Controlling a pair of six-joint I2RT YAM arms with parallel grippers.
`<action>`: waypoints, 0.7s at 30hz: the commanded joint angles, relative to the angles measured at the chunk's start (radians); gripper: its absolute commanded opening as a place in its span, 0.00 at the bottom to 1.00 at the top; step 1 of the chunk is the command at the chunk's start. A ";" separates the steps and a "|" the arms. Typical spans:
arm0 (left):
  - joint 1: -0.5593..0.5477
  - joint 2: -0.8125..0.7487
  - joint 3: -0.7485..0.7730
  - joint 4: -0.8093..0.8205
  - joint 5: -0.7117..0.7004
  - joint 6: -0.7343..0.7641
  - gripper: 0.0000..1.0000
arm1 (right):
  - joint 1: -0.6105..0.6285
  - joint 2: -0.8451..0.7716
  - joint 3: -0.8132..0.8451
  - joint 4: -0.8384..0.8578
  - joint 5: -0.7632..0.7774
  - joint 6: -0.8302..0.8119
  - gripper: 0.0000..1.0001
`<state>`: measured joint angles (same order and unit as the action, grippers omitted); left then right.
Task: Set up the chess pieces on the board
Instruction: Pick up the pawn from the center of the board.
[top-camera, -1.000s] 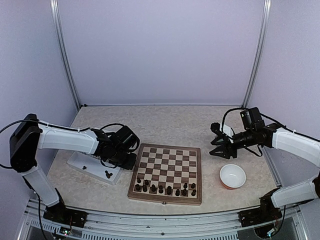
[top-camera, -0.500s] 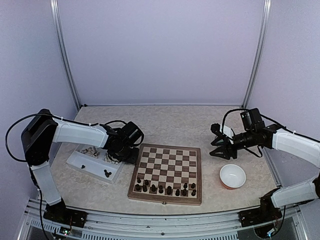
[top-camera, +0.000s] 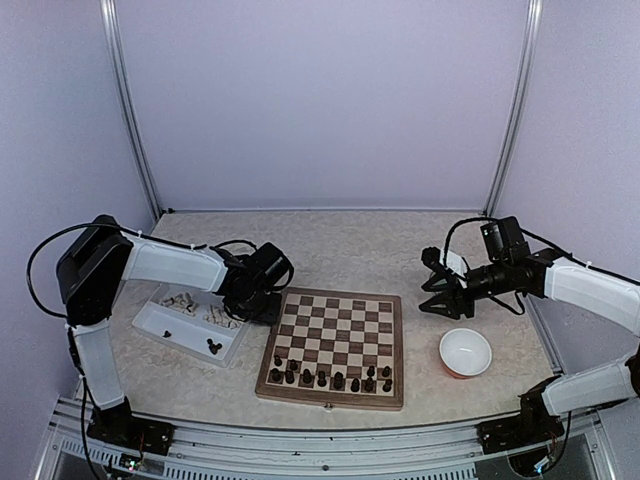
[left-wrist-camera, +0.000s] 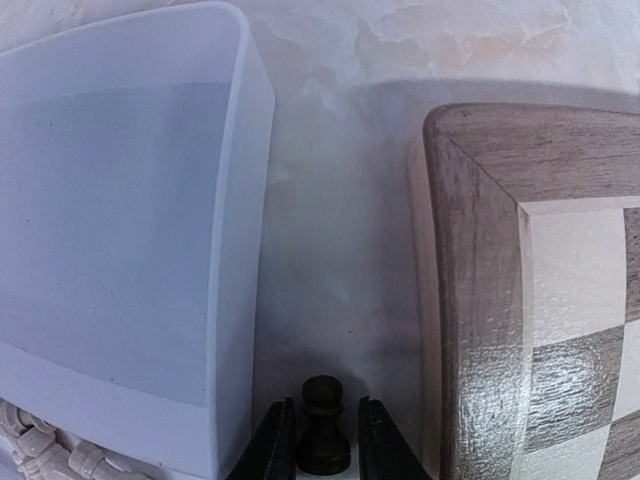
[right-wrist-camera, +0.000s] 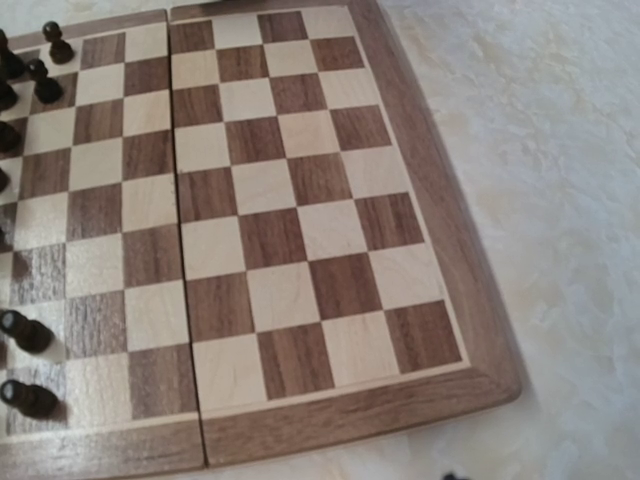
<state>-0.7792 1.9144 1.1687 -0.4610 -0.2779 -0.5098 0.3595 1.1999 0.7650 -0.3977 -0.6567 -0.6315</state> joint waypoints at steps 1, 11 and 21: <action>0.015 0.043 0.005 -0.043 -0.003 -0.003 0.20 | 0.010 -0.008 -0.011 0.011 -0.006 -0.003 0.51; -0.008 -0.089 -0.048 -0.063 -0.047 0.035 0.08 | 0.010 0.056 0.118 -0.070 -0.064 0.024 0.50; -0.142 -0.465 -0.292 0.345 -0.003 0.183 0.08 | 0.093 0.333 0.480 -0.262 -0.259 0.183 0.48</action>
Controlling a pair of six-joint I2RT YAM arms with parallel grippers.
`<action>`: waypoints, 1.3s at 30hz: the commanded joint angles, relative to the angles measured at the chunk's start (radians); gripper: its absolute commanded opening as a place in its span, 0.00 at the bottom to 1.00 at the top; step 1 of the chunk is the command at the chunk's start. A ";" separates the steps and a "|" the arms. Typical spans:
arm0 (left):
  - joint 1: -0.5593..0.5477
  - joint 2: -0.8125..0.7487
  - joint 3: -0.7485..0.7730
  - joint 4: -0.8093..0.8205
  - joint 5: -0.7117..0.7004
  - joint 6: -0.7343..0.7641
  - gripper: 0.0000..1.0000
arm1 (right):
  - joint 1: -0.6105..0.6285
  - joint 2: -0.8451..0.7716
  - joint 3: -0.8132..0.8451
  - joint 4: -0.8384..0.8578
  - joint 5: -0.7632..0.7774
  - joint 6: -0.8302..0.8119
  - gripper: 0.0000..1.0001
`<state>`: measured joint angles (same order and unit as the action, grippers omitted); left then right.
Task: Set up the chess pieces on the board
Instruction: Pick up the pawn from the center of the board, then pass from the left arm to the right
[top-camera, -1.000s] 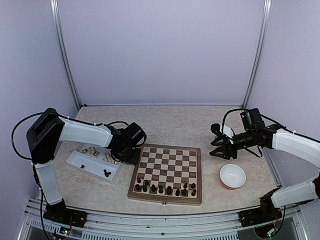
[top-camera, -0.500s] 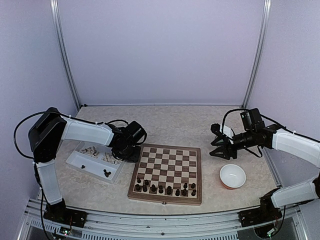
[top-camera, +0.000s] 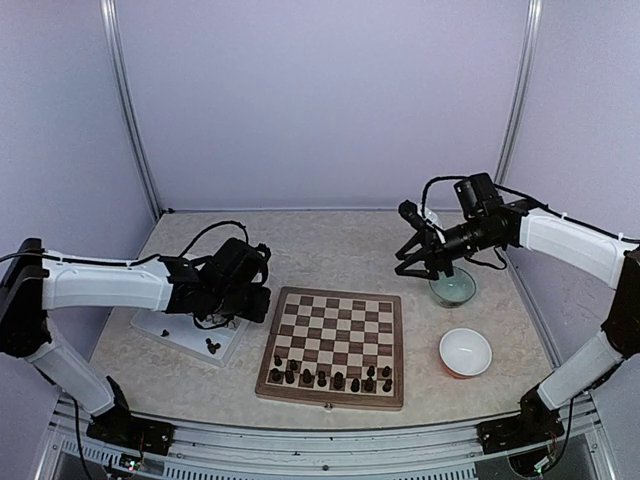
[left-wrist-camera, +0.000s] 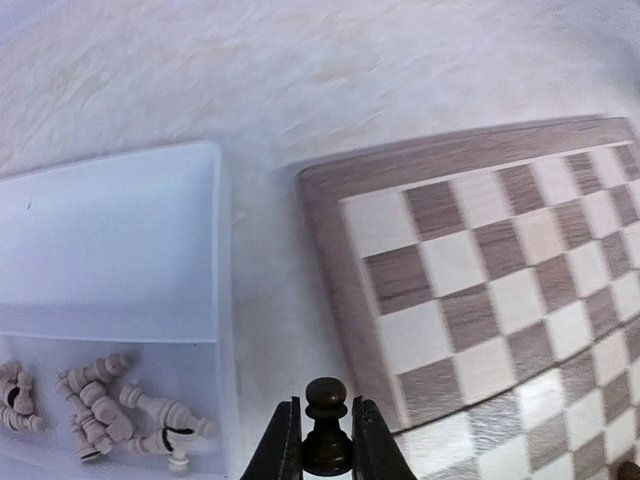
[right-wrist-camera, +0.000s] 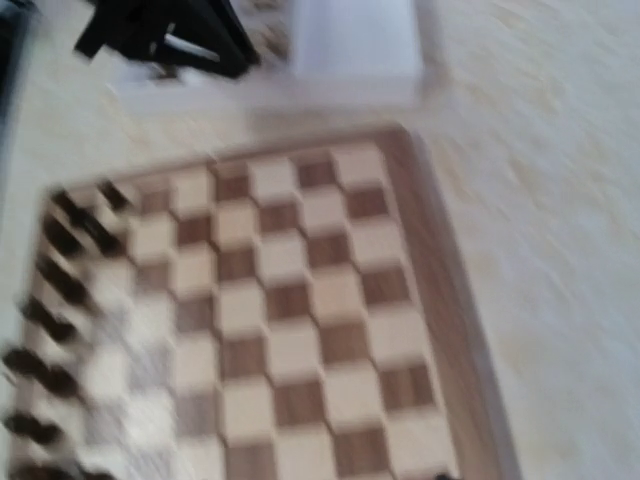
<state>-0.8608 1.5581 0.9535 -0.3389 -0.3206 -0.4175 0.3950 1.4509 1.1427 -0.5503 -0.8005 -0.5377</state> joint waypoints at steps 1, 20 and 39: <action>-0.079 -0.127 -0.097 0.268 0.060 0.106 0.08 | 0.074 0.109 0.129 -0.125 -0.132 0.105 0.48; -0.265 -0.068 -0.044 0.464 0.139 0.255 0.09 | 0.256 0.428 0.369 -0.209 -0.333 0.270 0.51; -0.313 -0.045 -0.006 0.441 0.097 0.282 0.10 | 0.317 0.519 0.413 -0.205 -0.355 0.317 0.35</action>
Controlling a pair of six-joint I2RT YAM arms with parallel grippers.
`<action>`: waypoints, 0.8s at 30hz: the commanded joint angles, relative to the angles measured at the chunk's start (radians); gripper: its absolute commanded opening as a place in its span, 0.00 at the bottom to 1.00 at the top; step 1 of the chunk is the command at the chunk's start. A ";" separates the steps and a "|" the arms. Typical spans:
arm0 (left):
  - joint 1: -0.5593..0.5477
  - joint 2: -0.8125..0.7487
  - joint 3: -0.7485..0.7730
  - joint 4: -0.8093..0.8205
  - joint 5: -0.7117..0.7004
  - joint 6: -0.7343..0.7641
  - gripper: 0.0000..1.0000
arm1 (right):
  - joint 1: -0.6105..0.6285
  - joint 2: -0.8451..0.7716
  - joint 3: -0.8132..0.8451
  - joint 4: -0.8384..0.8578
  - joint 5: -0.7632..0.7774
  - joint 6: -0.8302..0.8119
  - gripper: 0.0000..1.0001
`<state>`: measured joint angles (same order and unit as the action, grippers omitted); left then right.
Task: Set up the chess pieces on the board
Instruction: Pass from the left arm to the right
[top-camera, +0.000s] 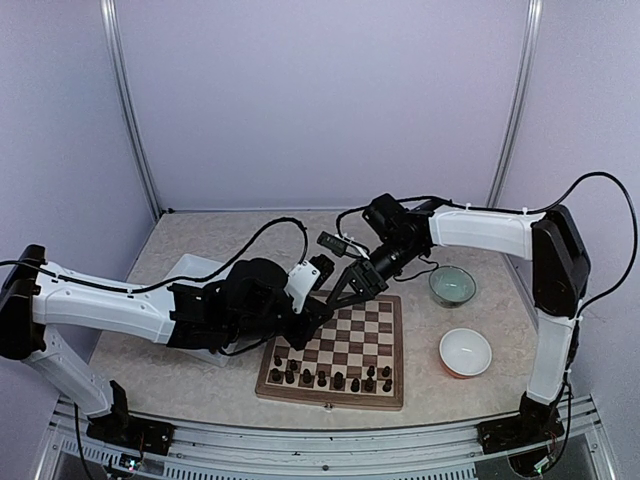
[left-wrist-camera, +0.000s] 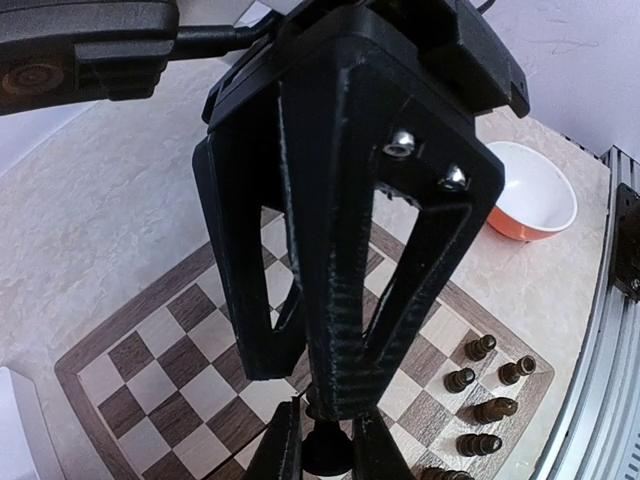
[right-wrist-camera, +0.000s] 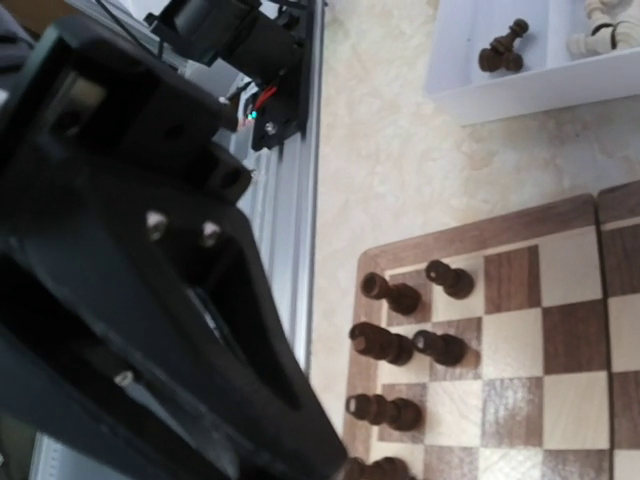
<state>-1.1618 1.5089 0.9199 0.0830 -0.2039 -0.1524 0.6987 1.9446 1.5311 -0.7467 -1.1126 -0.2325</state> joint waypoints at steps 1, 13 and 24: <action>-0.013 0.005 0.028 0.021 -0.021 0.018 0.10 | 0.014 0.030 0.025 -0.008 -0.052 0.012 0.34; -0.036 0.055 0.062 0.000 -0.142 0.031 0.25 | 0.019 0.014 0.014 -0.025 -0.027 -0.014 0.11; -0.044 -0.112 -0.005 -0.125 -0.144 -0.013 0.34 | 0.013 -0.094 -0.063 -0.022 0.315 -0.123 0.06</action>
<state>-1.1988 1.5024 0.9379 0.0257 -0.3279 -0.1341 0.7052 1.9244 1.5021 -0.7628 -0.9527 -0.2916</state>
